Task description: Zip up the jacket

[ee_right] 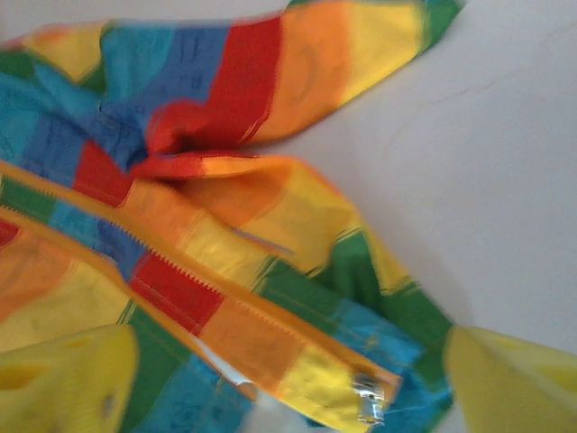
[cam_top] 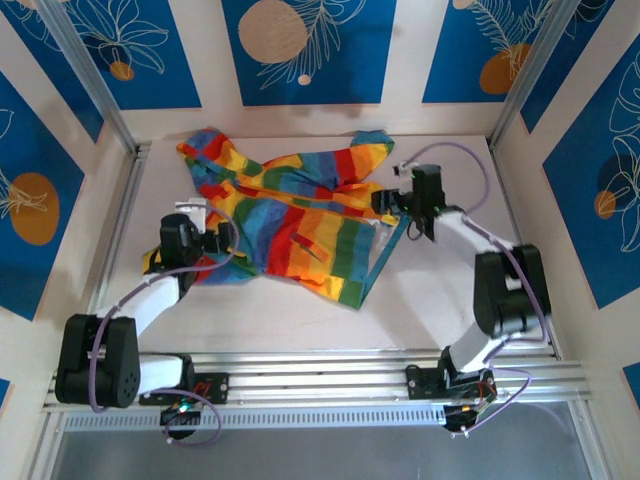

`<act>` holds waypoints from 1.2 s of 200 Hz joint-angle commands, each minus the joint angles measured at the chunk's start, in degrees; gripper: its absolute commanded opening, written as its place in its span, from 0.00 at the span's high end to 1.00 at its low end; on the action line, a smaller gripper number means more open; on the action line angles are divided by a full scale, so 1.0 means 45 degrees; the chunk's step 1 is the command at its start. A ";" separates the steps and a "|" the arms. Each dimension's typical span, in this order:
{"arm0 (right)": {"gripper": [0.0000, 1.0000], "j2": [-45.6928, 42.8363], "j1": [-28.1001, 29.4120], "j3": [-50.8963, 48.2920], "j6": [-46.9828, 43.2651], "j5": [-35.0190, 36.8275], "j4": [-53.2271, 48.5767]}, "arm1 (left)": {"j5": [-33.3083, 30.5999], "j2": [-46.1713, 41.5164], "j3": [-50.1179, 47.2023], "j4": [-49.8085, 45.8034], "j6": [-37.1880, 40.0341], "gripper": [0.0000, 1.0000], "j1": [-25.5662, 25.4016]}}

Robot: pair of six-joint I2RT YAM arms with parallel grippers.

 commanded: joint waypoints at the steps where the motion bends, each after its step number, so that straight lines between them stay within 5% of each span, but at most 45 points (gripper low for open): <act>1: 0.25 0.2012 0.0698 0.2830 -0.0028 -0.0370 -0.4486 | 0.0105 -0.0383 0.0624 -0.2410 -0.1841 0.12 -0.0312; 38: 0.36 0.5278 0.1299 0.7282 0.0655 -0.0519 -0.7786 | 0.0268 0.0577 0.0944 -0.3080 -0.5118 0.23 -0.1536; 89: 0.46 0.8543 0.0982 1.1139 0.2138 -0.0987 -1.1546 | 0.1195 0.3735 0.2737 -0.3311 -0.7199 0.31 -0.4248; 129: 0.48 0.7004 0.0781 0.8265 0.3231 -0.1930 -1.0690 | 0.1104 0.5017 0.3456 -0.4149 -0.8194 0.34 -0.4134; 168: 0.47 0.5213 0.1029 0.4893 0.3958 -0.3189 -0.9298 | 0.2365 0.6285 0.4771 -0.5915 -0.8031 0.31 -0.2316; 240: 0.48 0.2621 0.3304 0.1517 0.5142 -0.3574 -0.7716 | 0.3056 0.8756 0.8678 -0.7272 -0.6717 0.40 -0.1651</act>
